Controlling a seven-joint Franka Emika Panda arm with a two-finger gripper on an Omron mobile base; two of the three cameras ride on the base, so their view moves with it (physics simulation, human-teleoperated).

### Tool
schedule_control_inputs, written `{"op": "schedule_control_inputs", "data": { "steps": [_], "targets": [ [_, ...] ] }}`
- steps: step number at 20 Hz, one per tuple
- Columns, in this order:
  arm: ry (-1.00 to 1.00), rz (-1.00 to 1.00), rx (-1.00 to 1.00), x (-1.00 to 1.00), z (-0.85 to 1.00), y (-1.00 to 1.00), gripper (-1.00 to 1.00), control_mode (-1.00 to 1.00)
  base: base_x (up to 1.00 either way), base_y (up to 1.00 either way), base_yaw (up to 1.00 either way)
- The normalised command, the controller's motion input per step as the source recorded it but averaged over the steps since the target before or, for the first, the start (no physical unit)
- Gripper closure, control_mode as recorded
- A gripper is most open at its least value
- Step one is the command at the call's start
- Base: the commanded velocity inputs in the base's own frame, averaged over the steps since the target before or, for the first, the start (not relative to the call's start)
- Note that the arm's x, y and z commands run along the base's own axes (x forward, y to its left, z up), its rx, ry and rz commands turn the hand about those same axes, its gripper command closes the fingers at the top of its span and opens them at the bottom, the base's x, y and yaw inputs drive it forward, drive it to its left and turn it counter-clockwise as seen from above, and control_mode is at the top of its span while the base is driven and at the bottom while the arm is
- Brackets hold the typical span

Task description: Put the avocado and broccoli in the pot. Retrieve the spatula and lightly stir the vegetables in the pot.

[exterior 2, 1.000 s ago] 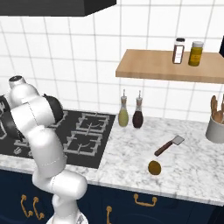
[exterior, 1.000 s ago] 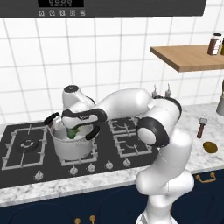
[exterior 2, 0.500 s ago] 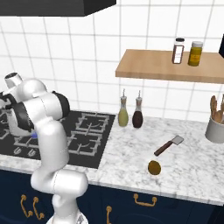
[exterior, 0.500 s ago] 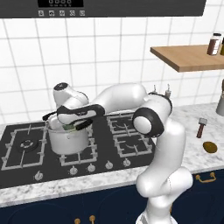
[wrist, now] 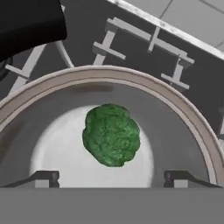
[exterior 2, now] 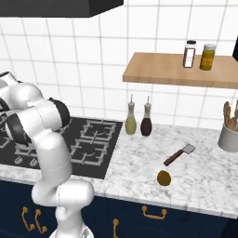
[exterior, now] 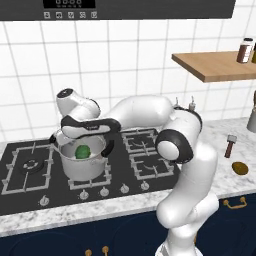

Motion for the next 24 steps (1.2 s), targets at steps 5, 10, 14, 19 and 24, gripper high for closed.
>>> {"op": "schedule_control_inputs", "data": {
  "steps": [5, 10, 14, 19, 24],
  "targets": [
    [-0.17, 0.00, 0.18, -0.99, 0.98, -0.99, -1.00, -1.00, 0.00, 0.00, 0.00],
    [-0.05, -0.07, 0.19, -0.79, 0.54, -1.00, -1.00, -1.00, 0.00, 0.00, 0.00],
    [0.00, -0.24, 0.12, -0.31, 0.10, -1.00, -1.00, -1.00, 0.00, 0.00, 0.00],
    [0.01, -0.30, 0.04, -0.31, 0.06, -1.00, -1.00, -1.00, 0.00, 0.00, 0.00],
    [0.03, -0.30, 0.00, -0.37, 0.06, -1.00, -1.00, -1.00, 0.00, 0.00, 0.00]
  ]
}}
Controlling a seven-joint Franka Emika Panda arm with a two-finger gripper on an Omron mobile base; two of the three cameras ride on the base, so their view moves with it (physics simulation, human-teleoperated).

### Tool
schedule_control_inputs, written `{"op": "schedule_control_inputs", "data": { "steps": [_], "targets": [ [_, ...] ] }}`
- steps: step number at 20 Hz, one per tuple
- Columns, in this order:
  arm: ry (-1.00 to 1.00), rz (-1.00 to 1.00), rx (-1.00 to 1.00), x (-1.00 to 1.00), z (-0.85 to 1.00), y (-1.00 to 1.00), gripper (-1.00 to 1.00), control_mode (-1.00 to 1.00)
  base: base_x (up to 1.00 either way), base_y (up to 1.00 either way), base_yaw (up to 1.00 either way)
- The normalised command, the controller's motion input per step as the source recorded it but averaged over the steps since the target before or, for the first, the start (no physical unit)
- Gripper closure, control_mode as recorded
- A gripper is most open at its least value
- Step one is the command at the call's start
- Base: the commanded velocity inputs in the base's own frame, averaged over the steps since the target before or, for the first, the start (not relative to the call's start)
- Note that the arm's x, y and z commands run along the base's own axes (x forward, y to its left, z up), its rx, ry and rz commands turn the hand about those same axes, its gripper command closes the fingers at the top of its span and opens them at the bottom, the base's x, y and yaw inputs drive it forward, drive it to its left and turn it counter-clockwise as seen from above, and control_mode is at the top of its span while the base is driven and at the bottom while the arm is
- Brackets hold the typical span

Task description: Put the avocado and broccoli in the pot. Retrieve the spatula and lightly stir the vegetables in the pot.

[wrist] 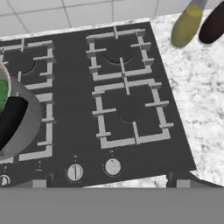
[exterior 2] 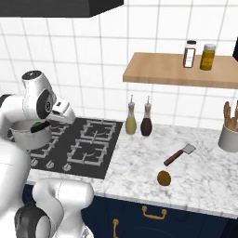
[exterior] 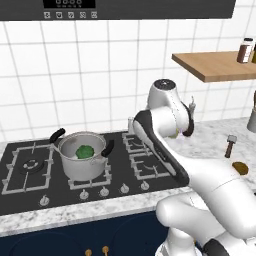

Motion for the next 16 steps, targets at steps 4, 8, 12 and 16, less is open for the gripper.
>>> {"op": "schedule_control_inputs", "data": {
  "steps": [4, 8, 12, 16],
  "targets": [
    [0.05, -0.24, 0.00, -0.58, 0.00, -1.00, -1.00, -1.00, 0.00, 0.00, 0.00],
    [0.05, -0.15, 0.00, -0.60, 0.00, -1.00, -1.00, -1.00, 0.00, 0.00, 0.00],
    [0.10, -0.05, 0.00, -0.12, -0.10, -1.00, -1.00, -1.00, 0.00, 0.00, 0.00],
    [0.15, 0.00, 0.00, 0.08, -0.26, -1.00, -1.00, -1.00, 0.00, 0.00, 0.00]
  ]
}}
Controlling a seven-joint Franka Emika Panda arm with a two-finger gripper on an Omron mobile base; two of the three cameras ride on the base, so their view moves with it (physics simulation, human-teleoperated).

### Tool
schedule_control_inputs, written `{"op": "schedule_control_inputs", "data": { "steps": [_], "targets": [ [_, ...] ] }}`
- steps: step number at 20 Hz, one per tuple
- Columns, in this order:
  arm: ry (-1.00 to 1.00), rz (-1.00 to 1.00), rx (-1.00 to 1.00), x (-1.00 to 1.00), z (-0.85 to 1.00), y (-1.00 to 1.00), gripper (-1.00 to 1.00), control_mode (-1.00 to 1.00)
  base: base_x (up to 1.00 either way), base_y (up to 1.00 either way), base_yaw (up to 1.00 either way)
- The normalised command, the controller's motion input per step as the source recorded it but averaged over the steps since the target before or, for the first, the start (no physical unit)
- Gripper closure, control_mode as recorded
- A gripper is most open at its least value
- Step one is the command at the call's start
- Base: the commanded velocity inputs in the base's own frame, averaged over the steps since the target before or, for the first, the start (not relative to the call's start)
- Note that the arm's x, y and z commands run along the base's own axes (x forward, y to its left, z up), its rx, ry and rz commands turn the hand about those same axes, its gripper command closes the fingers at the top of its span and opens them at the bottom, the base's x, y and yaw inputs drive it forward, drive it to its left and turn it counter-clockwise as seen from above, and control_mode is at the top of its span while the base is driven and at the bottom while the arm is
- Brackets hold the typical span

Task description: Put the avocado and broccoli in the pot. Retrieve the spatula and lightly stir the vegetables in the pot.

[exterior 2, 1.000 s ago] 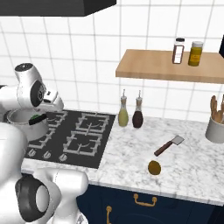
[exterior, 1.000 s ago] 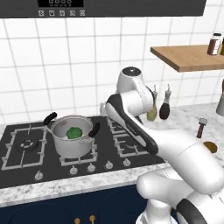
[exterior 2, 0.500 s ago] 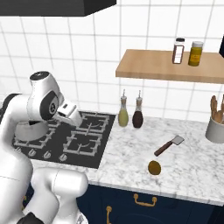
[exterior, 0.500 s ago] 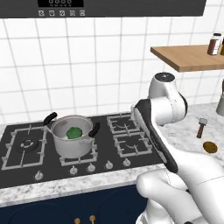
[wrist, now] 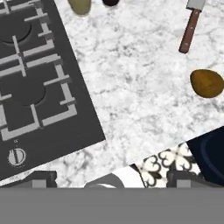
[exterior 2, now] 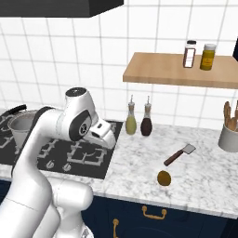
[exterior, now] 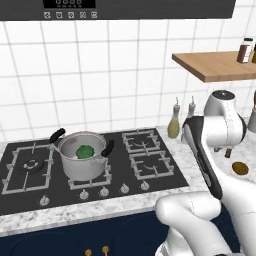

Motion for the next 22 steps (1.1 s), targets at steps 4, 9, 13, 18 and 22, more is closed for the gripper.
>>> {"op": "schedule_control_inputs", "data": {
  "steps": [4, 9, 13, 18, 22],
  "targets": [
    [0.18, 0.00, 0.00, 0.37, -0.33, -1.00, -1.00, -1.00, 0.00, 0.00, 0.00],
    [0.20, 0.00, 0.00, 0.46, -0.50, -1.00, -1.00, -1.00, 0.00, 0.00, 0.00],
    [0.18, 0.00, 0.00, 0.33, -0.54, -1.00, -1.00, -1.00, 0.00, 0.00, 0.00],
    [0.16, 0.00, 0.00, 0.09, -0.59, -1.00, -1.00, -1.00, 0.00, 0.00, 0.00],
    [0.11, 0.01, 0.00, 0.09, -0.49, -0.94, -1.00, -1.00, 0.00, 0.00, 0.00]
  ]
}}
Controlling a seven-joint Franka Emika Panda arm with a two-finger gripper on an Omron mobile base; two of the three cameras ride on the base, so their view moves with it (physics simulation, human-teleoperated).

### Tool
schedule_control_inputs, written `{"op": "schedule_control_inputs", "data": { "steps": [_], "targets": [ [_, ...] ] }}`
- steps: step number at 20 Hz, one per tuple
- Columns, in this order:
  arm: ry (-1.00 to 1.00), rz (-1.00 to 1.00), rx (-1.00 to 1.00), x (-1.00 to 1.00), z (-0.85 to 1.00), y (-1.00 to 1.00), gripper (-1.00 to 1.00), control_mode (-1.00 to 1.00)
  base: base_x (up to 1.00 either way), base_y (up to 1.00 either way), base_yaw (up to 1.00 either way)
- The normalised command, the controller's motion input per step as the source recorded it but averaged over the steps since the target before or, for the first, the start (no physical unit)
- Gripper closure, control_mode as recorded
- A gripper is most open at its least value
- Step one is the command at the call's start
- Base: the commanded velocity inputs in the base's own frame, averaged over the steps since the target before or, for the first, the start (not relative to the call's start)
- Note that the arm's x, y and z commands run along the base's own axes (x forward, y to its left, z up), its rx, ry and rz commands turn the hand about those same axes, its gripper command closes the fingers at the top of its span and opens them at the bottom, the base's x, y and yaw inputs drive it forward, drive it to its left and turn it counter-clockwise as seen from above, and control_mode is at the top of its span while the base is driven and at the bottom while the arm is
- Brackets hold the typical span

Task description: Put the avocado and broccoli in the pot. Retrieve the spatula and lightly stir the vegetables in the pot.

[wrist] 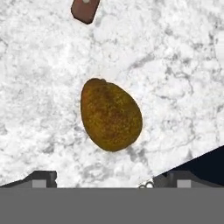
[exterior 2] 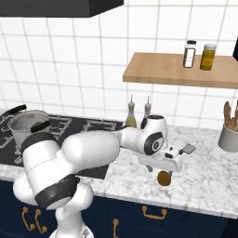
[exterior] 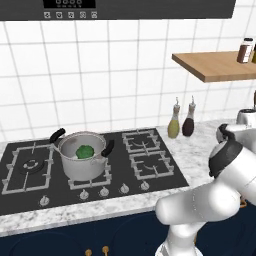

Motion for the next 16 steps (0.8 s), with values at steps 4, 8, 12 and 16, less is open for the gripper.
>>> {"op": "schedule_control_inputs", "data": {
  "steps": [4, 8, 12, 16],
  "targets": [
    [0.06, 0.15, 0.00, 0.29, -0.46, -0.42, -1.00, -1.00, 0.00, 0.00, 0.00],
    [0.07, 0.26, 0.04, 0.29, -0.47, -0.04, -1.00, -1.00, 0.00, 0.00, 0.00],
    [0.04, 0.26, 0.09, 0.03, -0.37, 0.00, -1.00, -1.00, 0.00, 0.00, 0.00],
    [0.00, 0.16, 0.09, -0.27, -0.30, 0.00, -1.00, -1.00, 0.00, 0.00, 0.00]
  ]
}}
